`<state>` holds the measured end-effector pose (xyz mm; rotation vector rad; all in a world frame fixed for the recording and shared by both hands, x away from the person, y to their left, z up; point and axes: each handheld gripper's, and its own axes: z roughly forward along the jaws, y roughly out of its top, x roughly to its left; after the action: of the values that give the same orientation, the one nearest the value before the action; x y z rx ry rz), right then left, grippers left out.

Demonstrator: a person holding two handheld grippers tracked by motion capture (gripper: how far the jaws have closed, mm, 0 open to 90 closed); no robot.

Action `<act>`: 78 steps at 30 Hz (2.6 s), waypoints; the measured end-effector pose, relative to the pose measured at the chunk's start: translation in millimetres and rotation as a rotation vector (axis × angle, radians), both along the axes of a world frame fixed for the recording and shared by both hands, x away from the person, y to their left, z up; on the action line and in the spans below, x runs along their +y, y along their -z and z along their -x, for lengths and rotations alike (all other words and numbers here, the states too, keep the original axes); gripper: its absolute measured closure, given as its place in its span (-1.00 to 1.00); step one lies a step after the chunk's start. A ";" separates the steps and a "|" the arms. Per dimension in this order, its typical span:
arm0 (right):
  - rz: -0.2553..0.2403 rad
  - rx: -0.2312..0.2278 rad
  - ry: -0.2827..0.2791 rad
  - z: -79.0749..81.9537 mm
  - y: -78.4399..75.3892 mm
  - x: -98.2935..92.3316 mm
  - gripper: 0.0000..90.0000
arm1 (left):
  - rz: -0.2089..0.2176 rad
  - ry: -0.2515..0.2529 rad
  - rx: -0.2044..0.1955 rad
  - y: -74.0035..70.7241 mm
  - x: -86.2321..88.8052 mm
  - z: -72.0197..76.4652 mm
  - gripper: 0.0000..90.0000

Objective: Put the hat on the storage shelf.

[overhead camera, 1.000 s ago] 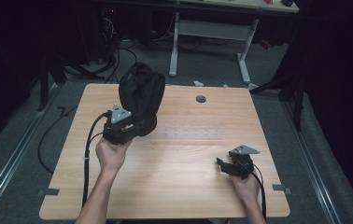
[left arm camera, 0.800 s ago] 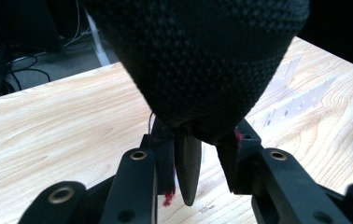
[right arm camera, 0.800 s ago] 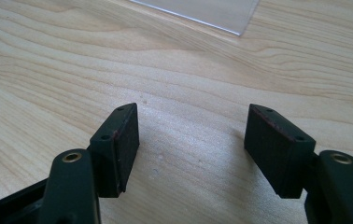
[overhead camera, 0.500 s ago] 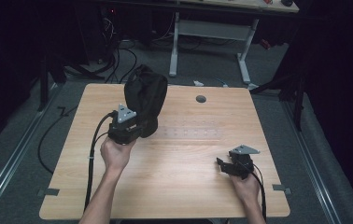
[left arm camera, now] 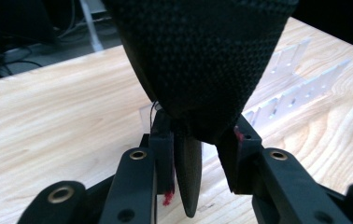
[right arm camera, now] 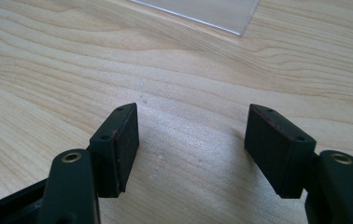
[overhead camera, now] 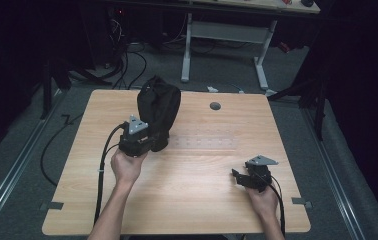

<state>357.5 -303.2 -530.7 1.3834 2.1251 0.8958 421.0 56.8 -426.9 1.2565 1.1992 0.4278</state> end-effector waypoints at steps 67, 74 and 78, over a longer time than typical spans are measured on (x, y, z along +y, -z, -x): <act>-0.002 0.000 -0.004 -0.3 0.1 -0.2 -0.23 | 0.142 -0.005 0.089 12.5 55.2 38.8 -0.39; -0.002 0.000 -0.004 -0.3 0.1 -0.2 -0.23 | 0.178 0.010 0.077 25.1 62.4 47.1 -0.37; -0.001 0.000 -0.004 -0.3 0.1 -0.1 -0.23 | 0.180 0.008 0.078 33.1 64.1 51.1 -0.37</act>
<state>357.8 -303.4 -530.8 1.3807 2.1283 0.8987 369.8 121.0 -460.0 1.1301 1.2690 0.2609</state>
